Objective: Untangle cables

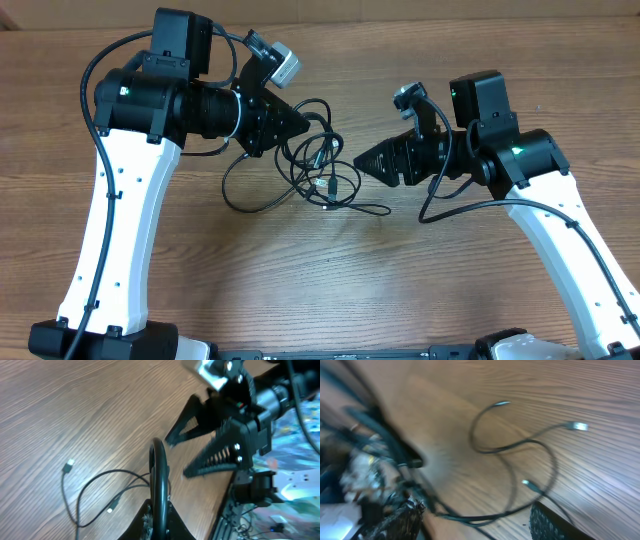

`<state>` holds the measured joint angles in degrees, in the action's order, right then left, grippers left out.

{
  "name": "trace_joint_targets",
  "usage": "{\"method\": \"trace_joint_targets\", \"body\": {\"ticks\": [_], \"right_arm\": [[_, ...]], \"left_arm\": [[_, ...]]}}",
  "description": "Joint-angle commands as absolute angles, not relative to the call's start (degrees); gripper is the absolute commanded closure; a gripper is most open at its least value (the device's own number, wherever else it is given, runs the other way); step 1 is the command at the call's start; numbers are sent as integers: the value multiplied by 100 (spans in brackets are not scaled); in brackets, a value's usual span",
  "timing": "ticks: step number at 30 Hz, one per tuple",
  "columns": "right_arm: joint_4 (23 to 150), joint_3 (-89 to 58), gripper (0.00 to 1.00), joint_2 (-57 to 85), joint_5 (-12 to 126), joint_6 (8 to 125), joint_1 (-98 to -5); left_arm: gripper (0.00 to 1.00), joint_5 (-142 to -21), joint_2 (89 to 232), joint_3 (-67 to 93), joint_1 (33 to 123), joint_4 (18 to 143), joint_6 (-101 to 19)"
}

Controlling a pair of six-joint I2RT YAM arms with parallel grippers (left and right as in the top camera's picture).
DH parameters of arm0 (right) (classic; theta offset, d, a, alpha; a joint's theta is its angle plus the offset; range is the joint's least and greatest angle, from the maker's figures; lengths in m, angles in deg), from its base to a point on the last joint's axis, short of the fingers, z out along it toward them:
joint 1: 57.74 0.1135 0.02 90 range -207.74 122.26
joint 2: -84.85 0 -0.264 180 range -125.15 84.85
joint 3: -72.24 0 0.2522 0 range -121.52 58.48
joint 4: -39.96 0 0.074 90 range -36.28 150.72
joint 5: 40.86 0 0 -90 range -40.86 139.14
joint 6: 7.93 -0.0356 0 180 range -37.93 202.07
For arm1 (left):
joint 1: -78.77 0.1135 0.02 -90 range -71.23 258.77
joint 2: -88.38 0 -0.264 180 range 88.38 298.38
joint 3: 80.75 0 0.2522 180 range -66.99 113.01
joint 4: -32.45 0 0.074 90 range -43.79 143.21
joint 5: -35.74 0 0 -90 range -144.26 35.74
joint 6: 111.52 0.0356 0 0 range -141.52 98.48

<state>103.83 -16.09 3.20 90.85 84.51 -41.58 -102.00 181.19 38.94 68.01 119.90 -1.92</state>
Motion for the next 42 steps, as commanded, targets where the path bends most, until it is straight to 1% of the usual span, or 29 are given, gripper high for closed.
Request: {"method": "trace_joint_targets", "body": {"ticks": [1,4,10,15,26,28,29,30,32,34,36,39,41,42], "right_arm": [[10306,-1663,34,349,10049,9161,-4162],[10219,-1663,35,349,10123,9161,-4162],[9921,-1661,48,349,10761,9159,-4162],[9768,-1661,60,349,10844,9157,-4160],[9692,-1659,59,346,10836,9159,-4162],[9661,-1659,61,346,10838,9157,-4162],[9646,-1659,64,346,10838,9157,-4162],[9639,-1659,69,346,10838,9157,-4162],[9639,-1661,81,346,10838,9157,-4162],[9648,-1659,96,346,10842,9154,-4162],[9666,-1659,96,346,10851,9154,-4162],[9666,-1659,96,346,11070,9157,-4162],[9639,-1661,96,346,11247,9157,-4162],[9624,-1659,96,346,11306,9157,-4162]], "left_arm": [[94,-10784,17999,4045,6781,11966,-221],[94,-10987,17999,4045,6781,11968,-179],[95,-11000,17999,4042,6781,11970,-181],[95,-11099,17999,4040,6781,11970,-181],[95,-11280,17999,4040,6672,11968,-175],[95,-11282,17999,4042,6613,11968,-175],[95,-11280,17999,4042,6582,11968,-168],[95,-11280,17999,4042,6554,11968,-151],[95,-11280,17999,4040,6506,11970,-94],[95,-11273,17999,4040,6482,11966,-72],[91,-11197,18012,4040,6482,11966,-70],[78,-10946,18063,4040,6479,11970,-74],[75,-10801,18130,4040,6477,11988,-74],[75,-10786,18178,4040,6458,11992,-77]]}}
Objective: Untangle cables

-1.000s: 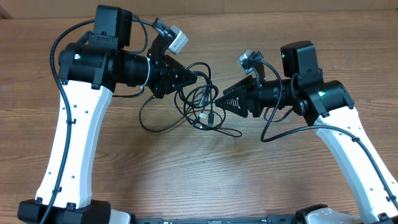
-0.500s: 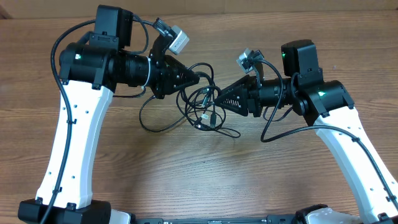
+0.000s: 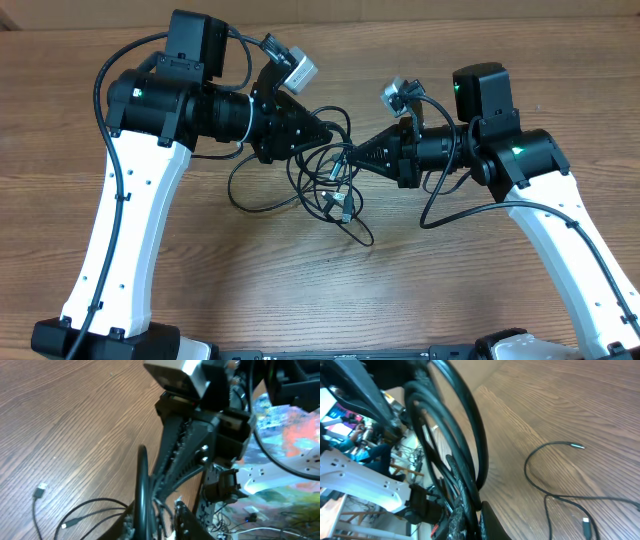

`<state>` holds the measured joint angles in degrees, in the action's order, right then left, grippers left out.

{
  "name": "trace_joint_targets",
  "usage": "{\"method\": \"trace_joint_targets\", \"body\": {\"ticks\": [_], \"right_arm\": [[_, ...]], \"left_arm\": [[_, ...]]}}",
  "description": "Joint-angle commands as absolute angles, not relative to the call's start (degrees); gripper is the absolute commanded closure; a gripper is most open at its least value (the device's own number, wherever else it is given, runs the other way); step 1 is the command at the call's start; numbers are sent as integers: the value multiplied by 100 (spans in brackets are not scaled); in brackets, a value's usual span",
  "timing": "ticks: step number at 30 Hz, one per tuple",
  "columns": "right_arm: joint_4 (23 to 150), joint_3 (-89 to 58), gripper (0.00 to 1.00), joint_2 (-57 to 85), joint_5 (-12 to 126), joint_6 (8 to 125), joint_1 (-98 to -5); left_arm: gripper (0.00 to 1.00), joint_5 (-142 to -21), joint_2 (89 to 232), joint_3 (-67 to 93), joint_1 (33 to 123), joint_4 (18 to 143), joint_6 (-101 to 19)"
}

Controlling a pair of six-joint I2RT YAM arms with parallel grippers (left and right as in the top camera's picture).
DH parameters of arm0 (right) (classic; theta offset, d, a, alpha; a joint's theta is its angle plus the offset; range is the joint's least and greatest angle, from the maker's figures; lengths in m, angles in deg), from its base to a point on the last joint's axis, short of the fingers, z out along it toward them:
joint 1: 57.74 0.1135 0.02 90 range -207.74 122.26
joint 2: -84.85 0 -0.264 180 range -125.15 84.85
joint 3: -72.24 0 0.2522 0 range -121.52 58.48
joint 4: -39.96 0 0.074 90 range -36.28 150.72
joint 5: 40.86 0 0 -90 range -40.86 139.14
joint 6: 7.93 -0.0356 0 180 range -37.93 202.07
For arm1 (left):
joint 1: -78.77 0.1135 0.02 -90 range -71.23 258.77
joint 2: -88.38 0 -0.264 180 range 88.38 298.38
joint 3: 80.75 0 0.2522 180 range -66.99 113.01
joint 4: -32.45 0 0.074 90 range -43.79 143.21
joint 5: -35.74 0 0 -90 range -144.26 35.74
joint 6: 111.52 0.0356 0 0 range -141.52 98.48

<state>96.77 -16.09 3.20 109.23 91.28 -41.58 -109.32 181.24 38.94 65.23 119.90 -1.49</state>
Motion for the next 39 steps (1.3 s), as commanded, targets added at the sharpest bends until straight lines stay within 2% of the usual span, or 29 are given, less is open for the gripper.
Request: {"method": "trace_joint_targets", "body": {"ticks": [1,16,24,39], "right_arm": [[9620,-1659,96,346,11336,9157,-4162],[9504,-1661,96,346,11330,9135,-4162],[9486,-1659,96,346,11286,9130,-4165],[9401,-1661,96,346,11113,8958,-4165]], "left_arm": [[74,-10788,18229,4040,6442,12003,-74],[79,-10692,18727,4040,5946,12104,35],[82,-9708,18727,4042,5964,12399,33],[79,-9361,18727,4040,5957,12714,98]]}}
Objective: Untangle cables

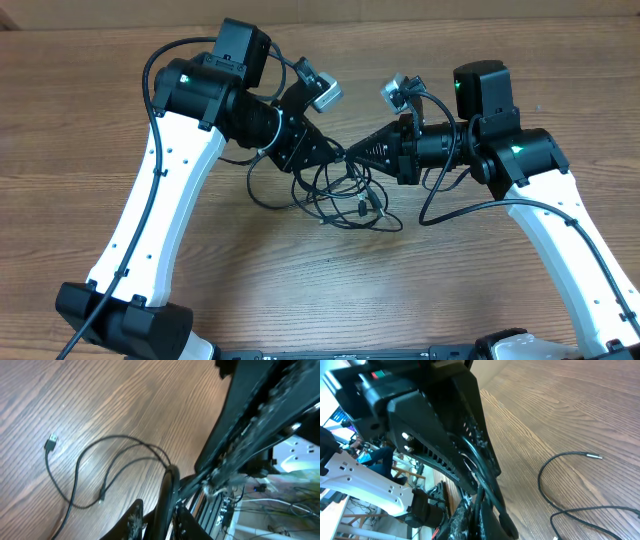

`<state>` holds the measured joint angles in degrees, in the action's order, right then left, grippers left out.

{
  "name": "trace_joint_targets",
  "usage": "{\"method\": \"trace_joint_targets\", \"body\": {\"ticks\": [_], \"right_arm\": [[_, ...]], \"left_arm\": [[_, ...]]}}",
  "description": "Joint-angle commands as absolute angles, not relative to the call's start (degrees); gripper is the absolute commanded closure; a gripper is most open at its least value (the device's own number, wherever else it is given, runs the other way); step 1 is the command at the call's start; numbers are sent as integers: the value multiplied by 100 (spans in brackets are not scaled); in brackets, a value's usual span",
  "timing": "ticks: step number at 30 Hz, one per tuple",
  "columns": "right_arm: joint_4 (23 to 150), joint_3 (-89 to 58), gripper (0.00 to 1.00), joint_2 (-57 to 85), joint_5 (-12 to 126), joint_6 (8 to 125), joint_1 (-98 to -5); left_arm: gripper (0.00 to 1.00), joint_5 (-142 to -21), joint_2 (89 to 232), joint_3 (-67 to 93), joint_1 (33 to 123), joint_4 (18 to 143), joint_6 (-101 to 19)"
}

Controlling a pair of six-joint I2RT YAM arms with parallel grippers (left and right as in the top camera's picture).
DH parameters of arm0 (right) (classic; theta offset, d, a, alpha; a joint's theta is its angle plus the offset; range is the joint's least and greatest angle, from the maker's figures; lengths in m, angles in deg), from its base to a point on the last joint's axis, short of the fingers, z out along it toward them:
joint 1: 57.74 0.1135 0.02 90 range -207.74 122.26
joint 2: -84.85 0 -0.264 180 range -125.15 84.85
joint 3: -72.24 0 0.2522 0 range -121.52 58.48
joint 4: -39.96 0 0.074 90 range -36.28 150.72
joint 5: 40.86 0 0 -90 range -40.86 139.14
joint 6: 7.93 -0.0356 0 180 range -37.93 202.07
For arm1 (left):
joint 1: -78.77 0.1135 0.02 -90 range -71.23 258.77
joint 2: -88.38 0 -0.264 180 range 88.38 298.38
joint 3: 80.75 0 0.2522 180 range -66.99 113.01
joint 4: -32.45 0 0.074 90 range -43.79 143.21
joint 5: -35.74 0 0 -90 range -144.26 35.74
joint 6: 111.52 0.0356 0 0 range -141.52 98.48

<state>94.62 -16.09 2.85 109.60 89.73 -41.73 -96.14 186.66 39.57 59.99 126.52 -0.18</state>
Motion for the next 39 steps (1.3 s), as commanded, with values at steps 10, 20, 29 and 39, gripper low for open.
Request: {"method": "trace_joint_targets", "body": {"ticks": [10,20,29,39], "right_arm": [[9231,-1661,96,346,11115,8785,-4165],[10181,-1659,92,346,10130,8785,-4162],[11237,-1659,65,346,7144,7360,-4165],[12044,-1659,59,346,5588,6171,-4173]], "left_arm": [[79,-9365,18727,4040,5946,12941,291],[80,-8380,18729,4034,5950,13011,-9],[59,-6928,18729,4010,6069,12742,-1698],[56,-6218,18727,3942,6077,13175,-2826]]}}
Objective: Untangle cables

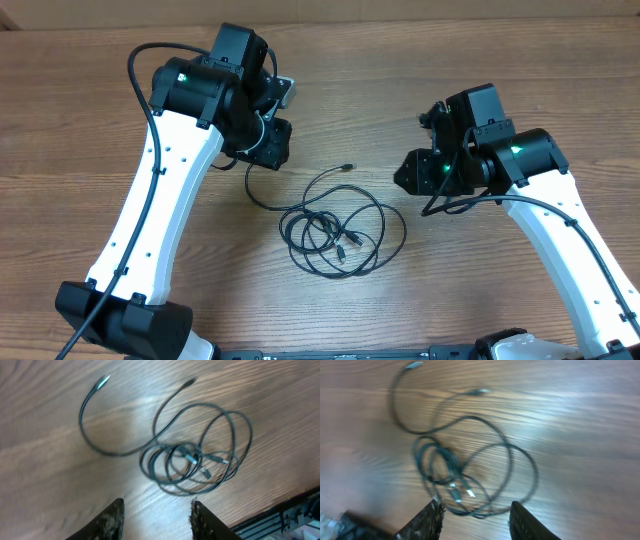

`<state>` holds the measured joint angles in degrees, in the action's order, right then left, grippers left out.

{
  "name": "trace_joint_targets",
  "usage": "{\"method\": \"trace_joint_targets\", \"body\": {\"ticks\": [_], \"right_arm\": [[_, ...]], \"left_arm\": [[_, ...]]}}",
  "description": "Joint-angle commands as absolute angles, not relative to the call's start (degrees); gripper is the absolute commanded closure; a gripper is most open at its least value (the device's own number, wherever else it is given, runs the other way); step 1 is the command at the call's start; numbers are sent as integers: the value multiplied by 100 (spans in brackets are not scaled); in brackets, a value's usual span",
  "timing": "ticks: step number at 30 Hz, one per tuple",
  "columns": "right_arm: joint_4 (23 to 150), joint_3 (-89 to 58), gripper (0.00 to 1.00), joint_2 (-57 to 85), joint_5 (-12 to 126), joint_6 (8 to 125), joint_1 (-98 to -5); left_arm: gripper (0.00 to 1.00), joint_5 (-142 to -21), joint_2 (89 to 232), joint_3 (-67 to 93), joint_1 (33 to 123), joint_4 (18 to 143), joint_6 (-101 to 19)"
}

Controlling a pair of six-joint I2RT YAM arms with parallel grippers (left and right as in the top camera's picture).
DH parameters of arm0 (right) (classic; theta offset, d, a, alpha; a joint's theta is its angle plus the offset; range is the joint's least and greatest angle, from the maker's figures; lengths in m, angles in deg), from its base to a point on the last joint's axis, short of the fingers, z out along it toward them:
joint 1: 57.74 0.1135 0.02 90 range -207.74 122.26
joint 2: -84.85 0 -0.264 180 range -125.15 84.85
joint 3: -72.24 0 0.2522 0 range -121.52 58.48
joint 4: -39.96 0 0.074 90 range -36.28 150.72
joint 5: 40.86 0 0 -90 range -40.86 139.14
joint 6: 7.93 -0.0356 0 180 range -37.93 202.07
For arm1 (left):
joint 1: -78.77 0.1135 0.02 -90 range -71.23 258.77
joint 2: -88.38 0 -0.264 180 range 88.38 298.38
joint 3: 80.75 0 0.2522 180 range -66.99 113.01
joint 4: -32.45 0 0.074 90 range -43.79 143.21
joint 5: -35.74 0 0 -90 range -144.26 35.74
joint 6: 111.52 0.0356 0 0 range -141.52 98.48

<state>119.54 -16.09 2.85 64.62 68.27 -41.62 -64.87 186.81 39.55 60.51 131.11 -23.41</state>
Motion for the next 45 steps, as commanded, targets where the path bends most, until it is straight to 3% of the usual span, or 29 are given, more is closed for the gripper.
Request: {"method": "trace_joint_targets", "body": {"ticks": [1,16,20,24,35,45], "right_arm": [[12103,-1659,59,346,5496,6075,-4173],[12131,-1493,53,346,5520,6062,-4173],[12079,-1458,52,346,5520,6060,-4173],[11996,-1458,52,346,5564,6062,-4173],[11941,-1458,52,346,5691,6062,-4173],[11950,-1458,52,346,5691,6062,-4173]], "left_arm": [[56,-6220,18725,3892,6075,13183,-2848],[55,-6659,18703,1903,6040,11927,-2780],[46,-7081,18705,1382,5854,11490,-2133],[37,-6970,18718,882,5559,10985,-1996],[32,-5525,18740,-229,4772,9623,-2096],[29,-5359,18795,-594,4639,8832,-2179]]}}
